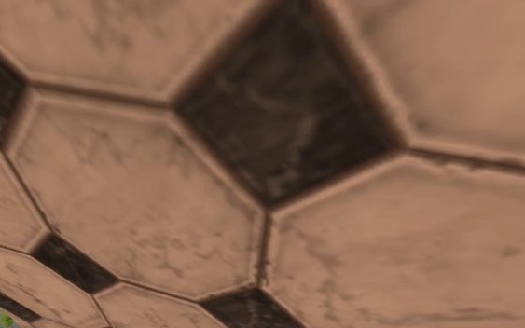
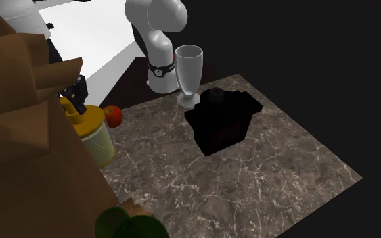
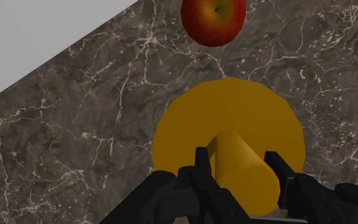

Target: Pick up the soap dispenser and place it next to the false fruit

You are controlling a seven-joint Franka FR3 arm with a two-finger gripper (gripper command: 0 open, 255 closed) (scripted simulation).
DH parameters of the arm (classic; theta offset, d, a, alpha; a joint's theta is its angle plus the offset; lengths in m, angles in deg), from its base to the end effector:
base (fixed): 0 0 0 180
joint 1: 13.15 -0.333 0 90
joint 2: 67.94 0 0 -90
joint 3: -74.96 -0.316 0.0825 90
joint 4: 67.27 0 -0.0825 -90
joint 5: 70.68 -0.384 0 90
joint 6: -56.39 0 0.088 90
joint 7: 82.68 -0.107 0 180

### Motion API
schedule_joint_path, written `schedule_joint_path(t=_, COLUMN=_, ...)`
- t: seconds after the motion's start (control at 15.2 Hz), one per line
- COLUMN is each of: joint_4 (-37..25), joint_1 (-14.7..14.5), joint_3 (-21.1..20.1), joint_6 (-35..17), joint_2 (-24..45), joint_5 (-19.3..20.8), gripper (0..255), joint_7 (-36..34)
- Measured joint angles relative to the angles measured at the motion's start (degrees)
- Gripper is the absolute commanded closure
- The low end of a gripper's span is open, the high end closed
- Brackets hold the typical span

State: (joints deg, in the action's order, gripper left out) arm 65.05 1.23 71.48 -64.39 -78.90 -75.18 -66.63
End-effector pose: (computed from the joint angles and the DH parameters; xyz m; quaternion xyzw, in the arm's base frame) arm 0.4709 -0.0864 0.4216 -0.9993 -0.0241 -0.0015 0.0283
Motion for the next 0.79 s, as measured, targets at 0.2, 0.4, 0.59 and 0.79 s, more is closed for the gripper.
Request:
schedule_joint_path(t=0.2, joint_4=0.5, joint_1=0.0, joint_3=-0.1, joint_6=-0.8, joint_2=0.3, joint_5=0.0, gripper=255, joint_7=0.0)
schedule_joint_path(t=0.4, joint_4=0.6, joint_1=0.0, joint_3=-0.1, joint_6=-0.9, joint_2=0.3, joint_5=0.0, gripper=255, joint_7=0.0)
schedule_joint_path(t=0.59, joint_4=0.6, joint_1=-0.1, joint_3=-0.1, joint_6=-0.9, joint_2=0.3, joint_5=0.0, gripper=0, joint_7=0.0)
schedule_joint_path(t=0.79, joint_4=0.6, joint_1=-0.1, joint_3=-0.1, joint_6=-0.9, joint_2=0.3, joint_5=0.0, gripper=0, joint_7=0.0)
